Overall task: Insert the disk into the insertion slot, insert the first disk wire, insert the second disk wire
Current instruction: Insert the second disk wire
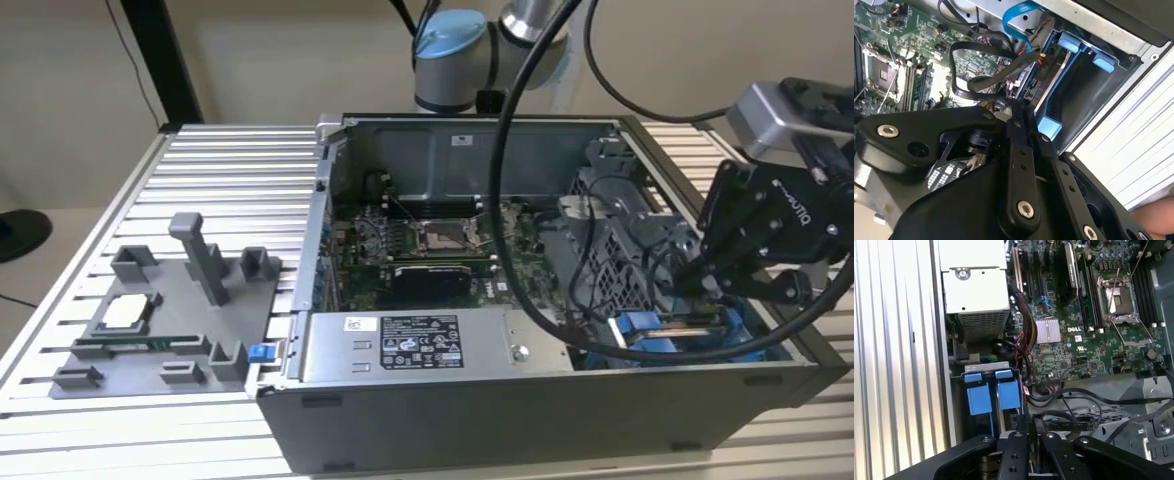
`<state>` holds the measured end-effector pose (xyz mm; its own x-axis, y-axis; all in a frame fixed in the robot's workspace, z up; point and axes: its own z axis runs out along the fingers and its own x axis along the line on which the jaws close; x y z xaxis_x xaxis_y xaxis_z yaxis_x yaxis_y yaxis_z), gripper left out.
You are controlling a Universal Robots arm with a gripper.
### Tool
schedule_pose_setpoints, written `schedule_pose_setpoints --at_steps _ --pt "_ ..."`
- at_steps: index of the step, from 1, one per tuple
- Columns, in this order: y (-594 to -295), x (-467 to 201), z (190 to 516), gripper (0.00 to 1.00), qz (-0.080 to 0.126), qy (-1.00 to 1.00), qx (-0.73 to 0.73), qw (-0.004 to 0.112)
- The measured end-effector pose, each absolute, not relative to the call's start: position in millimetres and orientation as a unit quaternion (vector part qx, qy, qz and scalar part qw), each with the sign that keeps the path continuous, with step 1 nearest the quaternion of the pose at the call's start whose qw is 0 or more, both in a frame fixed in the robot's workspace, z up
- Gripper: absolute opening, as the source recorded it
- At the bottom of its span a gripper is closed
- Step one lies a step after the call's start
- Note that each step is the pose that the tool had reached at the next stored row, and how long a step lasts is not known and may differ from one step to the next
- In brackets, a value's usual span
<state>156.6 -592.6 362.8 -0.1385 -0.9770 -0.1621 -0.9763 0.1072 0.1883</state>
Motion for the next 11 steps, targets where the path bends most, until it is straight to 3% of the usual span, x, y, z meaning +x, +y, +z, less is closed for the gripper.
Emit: schedule_pose_setpoints --at_steps 5,11 --pt "-593.5 156.3 361.7 0.00 -0.120 -0.735 0.667 -0.003" --pt "-594.9 155.7 360.9 0.00 -0.105 -0.726 0.679 -0.017"
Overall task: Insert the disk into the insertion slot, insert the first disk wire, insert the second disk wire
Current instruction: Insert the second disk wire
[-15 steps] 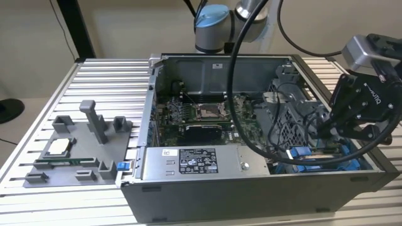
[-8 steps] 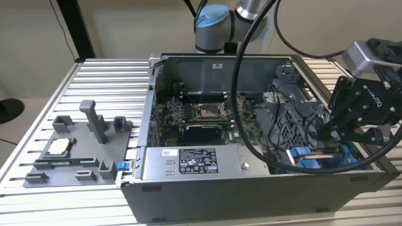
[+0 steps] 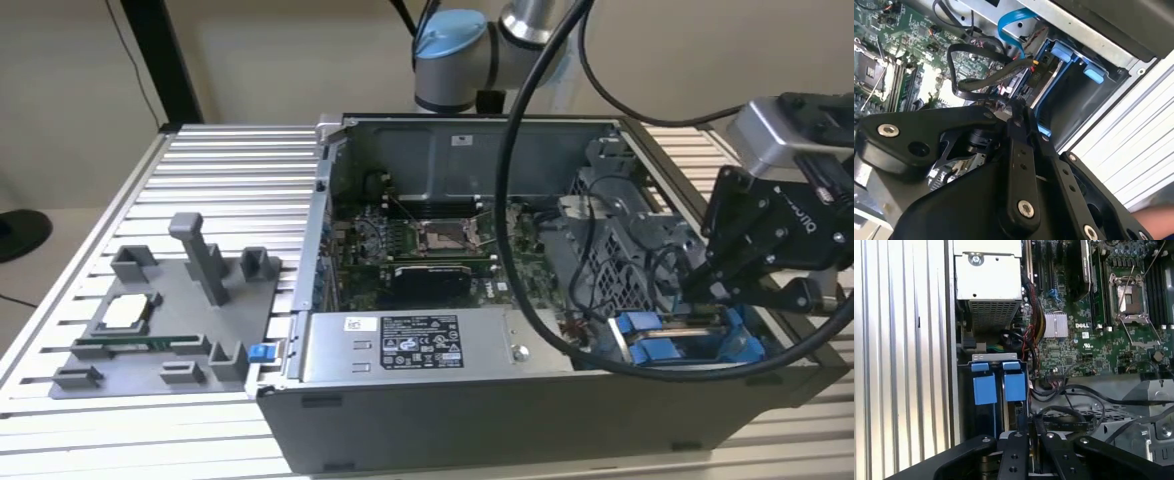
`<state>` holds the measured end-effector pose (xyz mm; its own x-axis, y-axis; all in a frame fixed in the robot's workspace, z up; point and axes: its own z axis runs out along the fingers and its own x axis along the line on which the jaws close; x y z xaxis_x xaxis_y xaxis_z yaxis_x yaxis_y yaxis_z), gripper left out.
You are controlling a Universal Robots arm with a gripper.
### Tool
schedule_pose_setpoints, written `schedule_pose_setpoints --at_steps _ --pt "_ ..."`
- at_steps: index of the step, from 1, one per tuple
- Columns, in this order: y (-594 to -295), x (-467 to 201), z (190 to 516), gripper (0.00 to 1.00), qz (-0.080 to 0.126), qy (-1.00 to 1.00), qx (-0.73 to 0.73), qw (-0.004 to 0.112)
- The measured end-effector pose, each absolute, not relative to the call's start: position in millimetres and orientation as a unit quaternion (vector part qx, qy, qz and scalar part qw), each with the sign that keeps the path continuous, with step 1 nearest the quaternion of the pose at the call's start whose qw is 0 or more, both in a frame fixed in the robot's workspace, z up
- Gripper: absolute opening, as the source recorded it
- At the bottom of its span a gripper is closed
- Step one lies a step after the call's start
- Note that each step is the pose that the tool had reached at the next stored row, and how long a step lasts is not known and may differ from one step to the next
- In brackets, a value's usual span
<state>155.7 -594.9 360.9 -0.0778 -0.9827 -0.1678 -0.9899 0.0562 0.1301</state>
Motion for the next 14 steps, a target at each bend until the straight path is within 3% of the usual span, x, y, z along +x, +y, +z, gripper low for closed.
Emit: schedule_pose_setpoints --at_steps 8,14 --pt "-595 140 359 0.00 0.077 0.722 -0.686 0.045" --pt "-595 138 354 0.00 0.071 0.721 -0.687 0.052"
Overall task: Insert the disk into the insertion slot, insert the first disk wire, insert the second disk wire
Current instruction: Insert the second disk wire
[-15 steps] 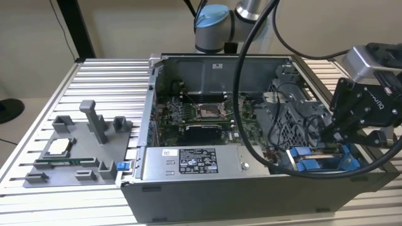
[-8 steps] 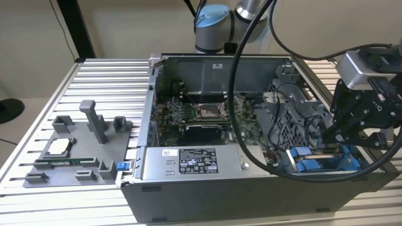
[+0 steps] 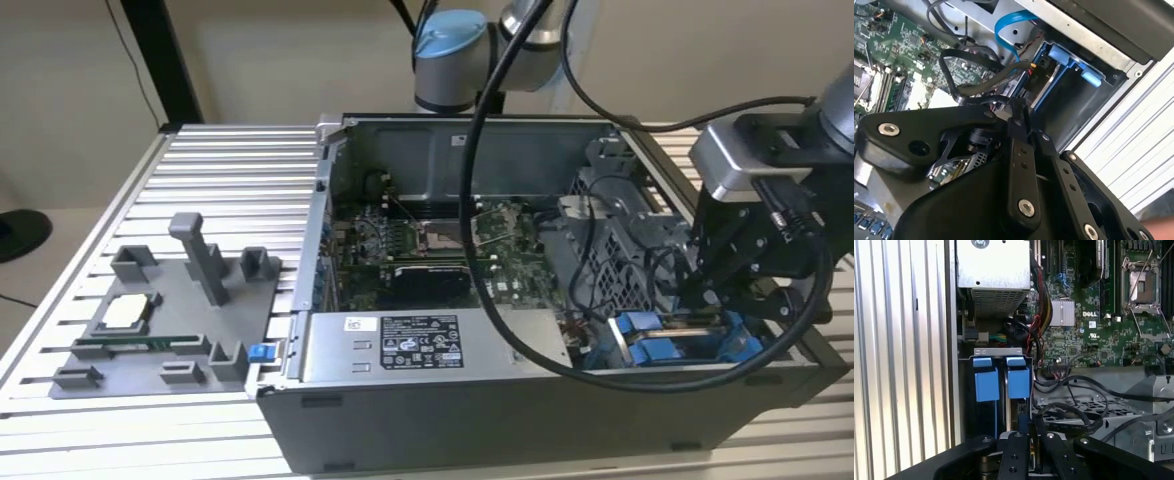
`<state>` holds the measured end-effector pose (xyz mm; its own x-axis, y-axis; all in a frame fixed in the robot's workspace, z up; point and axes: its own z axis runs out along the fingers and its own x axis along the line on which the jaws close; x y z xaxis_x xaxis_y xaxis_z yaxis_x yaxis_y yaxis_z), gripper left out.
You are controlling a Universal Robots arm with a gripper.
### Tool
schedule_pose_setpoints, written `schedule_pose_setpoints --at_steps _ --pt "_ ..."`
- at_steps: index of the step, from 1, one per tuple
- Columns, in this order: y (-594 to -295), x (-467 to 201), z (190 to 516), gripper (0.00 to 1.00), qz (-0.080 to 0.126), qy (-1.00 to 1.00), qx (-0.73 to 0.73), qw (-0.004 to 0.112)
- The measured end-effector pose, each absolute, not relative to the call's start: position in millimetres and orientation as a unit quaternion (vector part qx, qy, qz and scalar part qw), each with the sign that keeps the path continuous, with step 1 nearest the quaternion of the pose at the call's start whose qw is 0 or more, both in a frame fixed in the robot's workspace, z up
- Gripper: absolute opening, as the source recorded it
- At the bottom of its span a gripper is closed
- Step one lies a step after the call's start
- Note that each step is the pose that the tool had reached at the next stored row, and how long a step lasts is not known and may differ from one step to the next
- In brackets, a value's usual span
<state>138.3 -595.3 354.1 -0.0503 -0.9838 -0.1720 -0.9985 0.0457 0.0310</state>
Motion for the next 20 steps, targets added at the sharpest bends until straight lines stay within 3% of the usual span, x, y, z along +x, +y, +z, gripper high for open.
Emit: schedule_pose_setpoints --at_steps 20 --pt "-595.3 140.5 347.4 0.00 0.069 0.721 -0.687 0.054"
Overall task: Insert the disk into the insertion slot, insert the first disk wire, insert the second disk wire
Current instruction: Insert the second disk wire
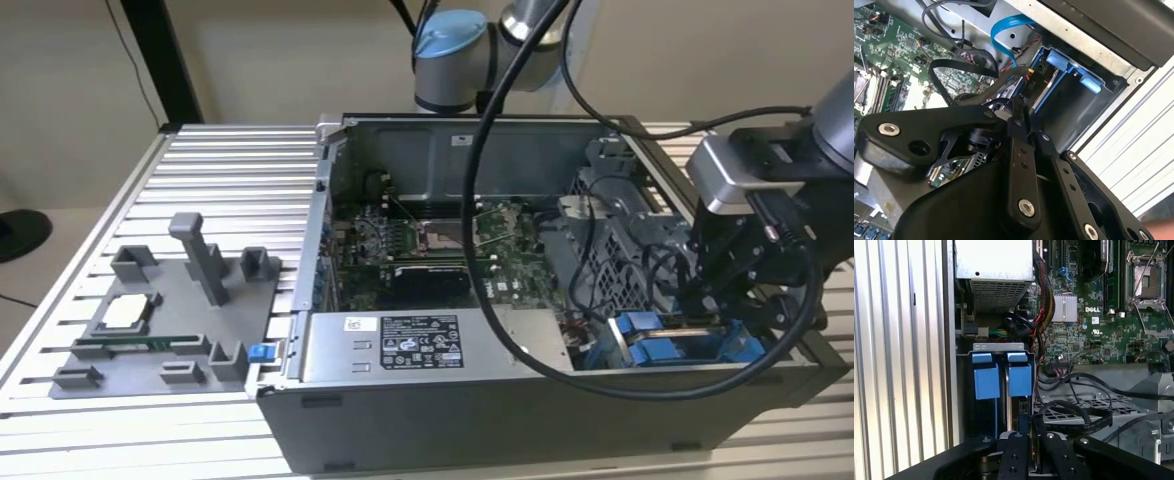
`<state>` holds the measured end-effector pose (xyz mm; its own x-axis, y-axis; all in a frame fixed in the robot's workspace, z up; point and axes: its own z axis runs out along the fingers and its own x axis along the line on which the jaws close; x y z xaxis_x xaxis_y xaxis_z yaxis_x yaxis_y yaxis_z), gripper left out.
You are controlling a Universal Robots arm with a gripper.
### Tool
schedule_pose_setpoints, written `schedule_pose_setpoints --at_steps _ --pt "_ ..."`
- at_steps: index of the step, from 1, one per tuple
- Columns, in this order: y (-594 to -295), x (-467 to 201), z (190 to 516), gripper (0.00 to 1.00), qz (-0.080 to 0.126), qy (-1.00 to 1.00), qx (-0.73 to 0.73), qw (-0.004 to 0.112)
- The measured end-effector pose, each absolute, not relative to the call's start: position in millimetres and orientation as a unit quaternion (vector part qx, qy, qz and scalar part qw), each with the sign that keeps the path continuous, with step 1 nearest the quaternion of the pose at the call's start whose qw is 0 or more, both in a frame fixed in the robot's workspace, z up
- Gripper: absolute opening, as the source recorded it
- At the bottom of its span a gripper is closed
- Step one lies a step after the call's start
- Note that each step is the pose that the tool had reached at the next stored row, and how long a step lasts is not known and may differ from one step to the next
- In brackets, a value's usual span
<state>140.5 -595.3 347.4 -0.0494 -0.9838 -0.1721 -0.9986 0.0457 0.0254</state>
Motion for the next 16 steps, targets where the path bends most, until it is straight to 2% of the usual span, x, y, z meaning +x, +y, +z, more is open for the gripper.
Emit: schedule_pose_setpoints --at_steps 6,11,16 --pt "-595.4 140.7 347.3 0.00 0.070 0.721 -0.687 0.052" --pt "-595.4 140.5 347.9 0.00 0.067 0.723 -0.687 0.034" --pt "-594.0 140.5 349.4 0.00 0.045 0.724 -0.688 0.012"
